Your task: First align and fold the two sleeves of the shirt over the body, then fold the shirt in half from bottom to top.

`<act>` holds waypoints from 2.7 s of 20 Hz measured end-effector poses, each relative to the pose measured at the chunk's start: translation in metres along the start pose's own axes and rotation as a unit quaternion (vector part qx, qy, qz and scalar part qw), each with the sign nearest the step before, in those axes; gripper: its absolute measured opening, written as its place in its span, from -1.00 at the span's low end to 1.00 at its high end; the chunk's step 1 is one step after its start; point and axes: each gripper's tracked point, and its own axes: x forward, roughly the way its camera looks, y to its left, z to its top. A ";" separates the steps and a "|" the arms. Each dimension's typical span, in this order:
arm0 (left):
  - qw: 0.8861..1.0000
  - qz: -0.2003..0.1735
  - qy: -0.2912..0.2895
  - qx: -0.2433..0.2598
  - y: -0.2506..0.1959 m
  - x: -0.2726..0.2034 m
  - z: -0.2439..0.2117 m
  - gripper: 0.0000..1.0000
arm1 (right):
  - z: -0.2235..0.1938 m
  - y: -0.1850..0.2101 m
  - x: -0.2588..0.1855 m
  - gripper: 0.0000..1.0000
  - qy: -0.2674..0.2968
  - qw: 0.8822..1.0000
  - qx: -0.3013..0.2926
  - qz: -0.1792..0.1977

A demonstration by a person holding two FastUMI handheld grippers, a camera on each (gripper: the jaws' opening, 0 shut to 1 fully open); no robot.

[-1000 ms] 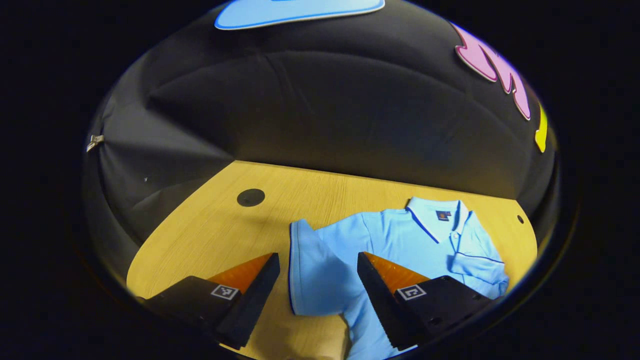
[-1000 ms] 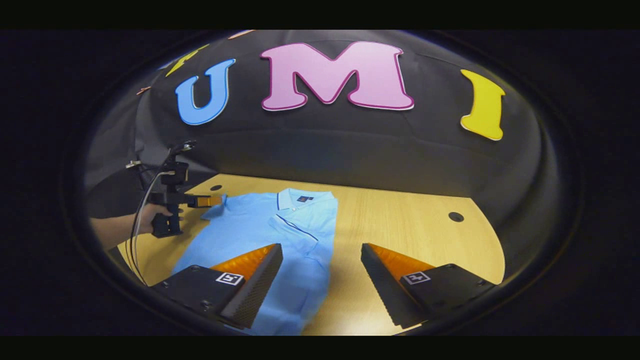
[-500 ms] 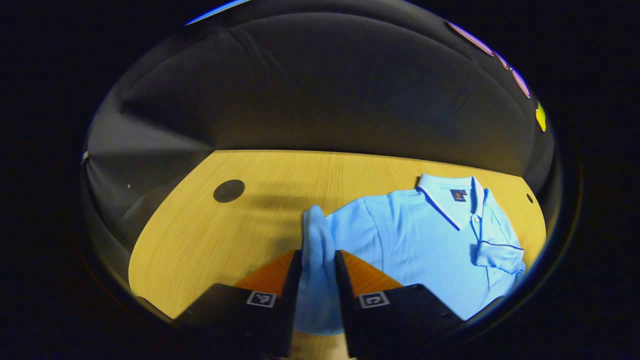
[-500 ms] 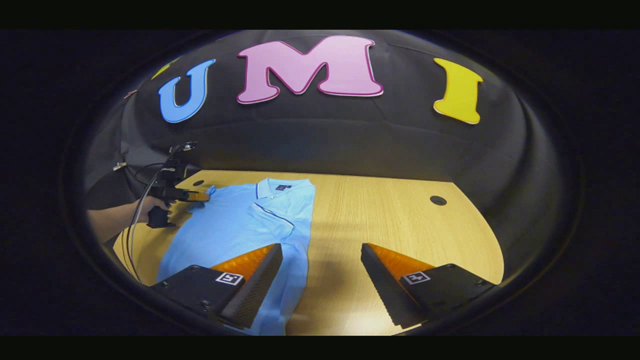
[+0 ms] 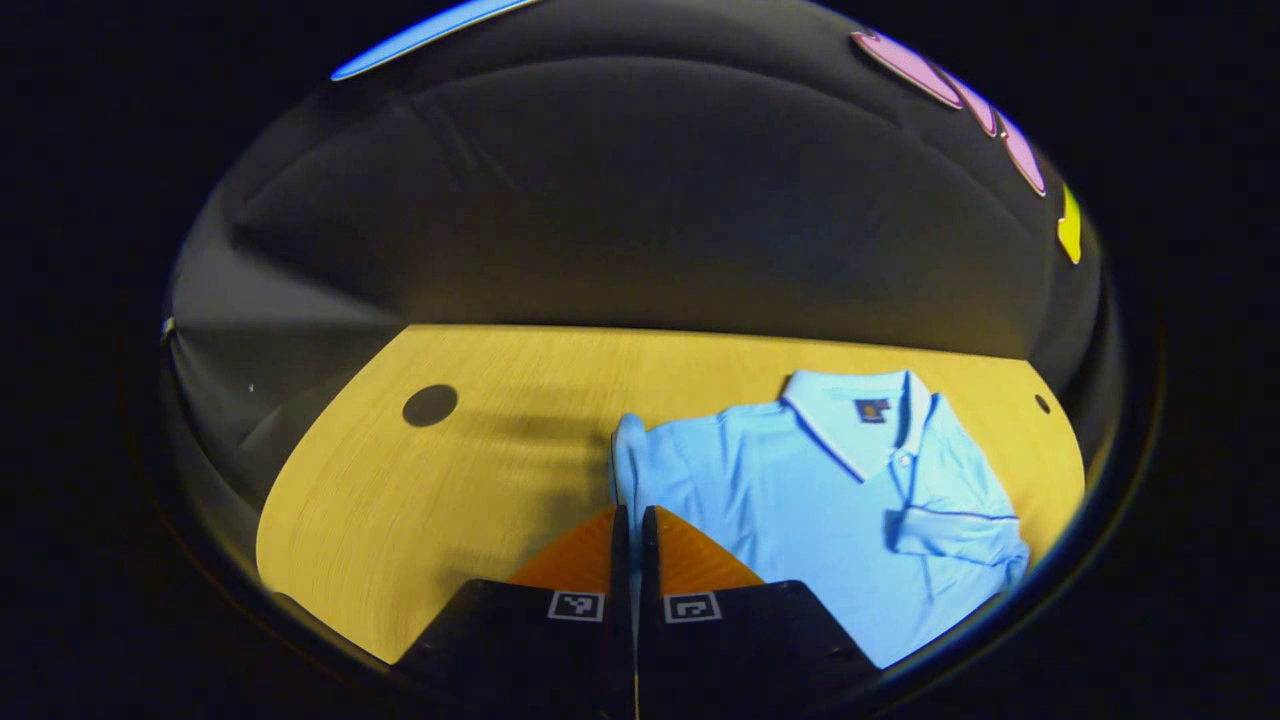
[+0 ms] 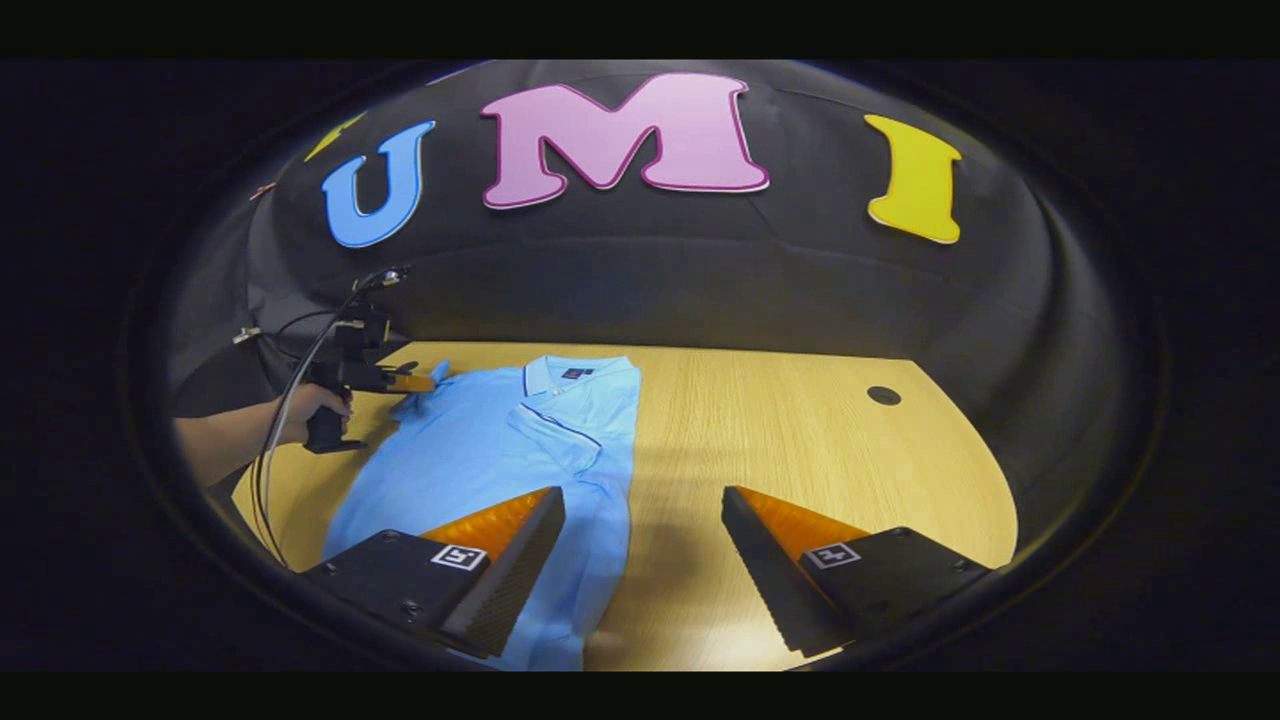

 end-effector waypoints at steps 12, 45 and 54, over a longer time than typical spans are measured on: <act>0.981 -0.182 -0.002 -0.072 -0.154 -0.058 -0.007 -0.47 | -0.018 -0.003 -0.029 0.98 0.002 1.000 0.020 -0.011; 0.993 -0.023 0.101 0.047 -0.077 -0.321 -0.311 0.92 | -0.211 0.068 -0.115 0.94 0.120 0.991 0.030 -0.046; 0.992 -0.042 0.115 0.041 -0.107 -0.320 -0.306 -0.63 | -0.211 0.074 -0.110 -0.51 0.132 0.990 0.037 -0.031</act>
